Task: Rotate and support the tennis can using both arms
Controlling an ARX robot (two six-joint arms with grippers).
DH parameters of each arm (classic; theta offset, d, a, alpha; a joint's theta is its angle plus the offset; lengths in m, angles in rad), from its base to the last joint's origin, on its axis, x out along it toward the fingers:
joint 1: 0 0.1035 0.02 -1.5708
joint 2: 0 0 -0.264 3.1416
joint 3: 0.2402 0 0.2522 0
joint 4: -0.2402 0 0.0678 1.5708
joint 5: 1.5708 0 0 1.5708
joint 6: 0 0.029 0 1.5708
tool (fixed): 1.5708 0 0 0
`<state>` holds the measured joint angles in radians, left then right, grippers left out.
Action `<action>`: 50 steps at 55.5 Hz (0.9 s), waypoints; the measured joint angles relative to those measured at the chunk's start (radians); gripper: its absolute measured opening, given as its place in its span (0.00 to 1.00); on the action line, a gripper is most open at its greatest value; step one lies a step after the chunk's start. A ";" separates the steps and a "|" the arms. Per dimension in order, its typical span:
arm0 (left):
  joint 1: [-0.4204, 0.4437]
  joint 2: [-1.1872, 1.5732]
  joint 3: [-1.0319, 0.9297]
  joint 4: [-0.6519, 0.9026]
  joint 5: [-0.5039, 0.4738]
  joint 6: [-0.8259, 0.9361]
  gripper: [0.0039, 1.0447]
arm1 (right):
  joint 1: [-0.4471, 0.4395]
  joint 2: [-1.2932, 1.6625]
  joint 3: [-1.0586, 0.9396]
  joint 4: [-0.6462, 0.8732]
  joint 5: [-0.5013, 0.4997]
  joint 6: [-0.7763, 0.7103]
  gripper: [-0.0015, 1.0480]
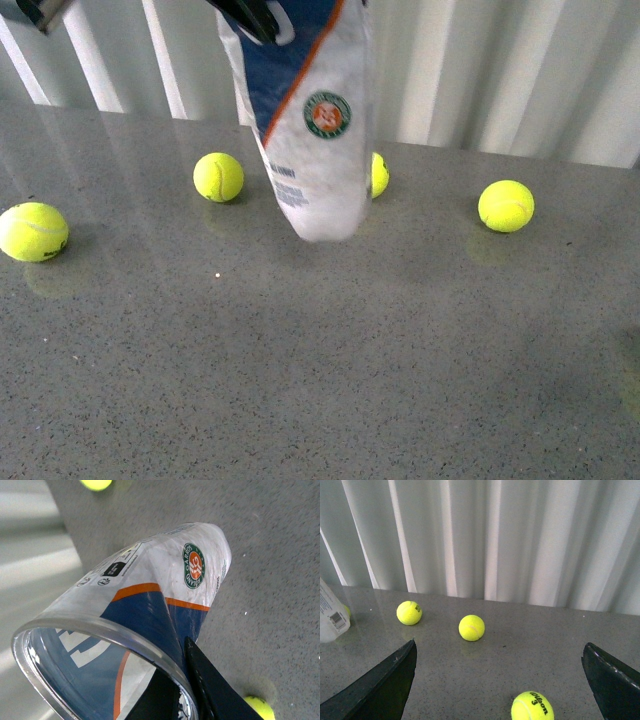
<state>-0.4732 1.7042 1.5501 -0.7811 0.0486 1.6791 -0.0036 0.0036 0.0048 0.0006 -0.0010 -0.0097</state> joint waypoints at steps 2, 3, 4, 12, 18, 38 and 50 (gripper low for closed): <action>-0.031 0.008 -0.027 0.018 -0.002 0.012 0.03 | 0.000 0.000 0.000 0.000 0.000 0.000 0.93; -0.043 0.012 -0.039 0.030 -0.004 0.014 0.03 | 0.000 0.000 0.000 0.000 0.000 0.000 0.93; -0.053 0.016 -0.051 0.042 -0.005 0.014 0.03 | 0.000 0.000 0.000 0.000 0.000 0.000 0.93; -0.111 0.053 -0.114 0.104 -0.006 0.014 0.03 | 0.000 0.000 0.000 0.000 0.000 0.000 0.93; -0.122 0.089 -0.131 0.150 -0.023 0.018 0.03 | 0.000 0.000 0.000 0.000 0.000 0.000 0.93; -0.050 0.216 -0.112 0.256 -0.094 0.101 0.03 | 0.000 0.000 0.000 0.000 0.000 0.000 0.93; -0.047 0.225 -0.103 0.265 -0.077 0.103 0.13 | 0.000 0.000 0.000 0.000 0.000 0.000 0.93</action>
<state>-0.5201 1.9297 1.4475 -0.5159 -0.0280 1.7817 -0.0036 0.0040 0.0048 0.0006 -0.0006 -0.0097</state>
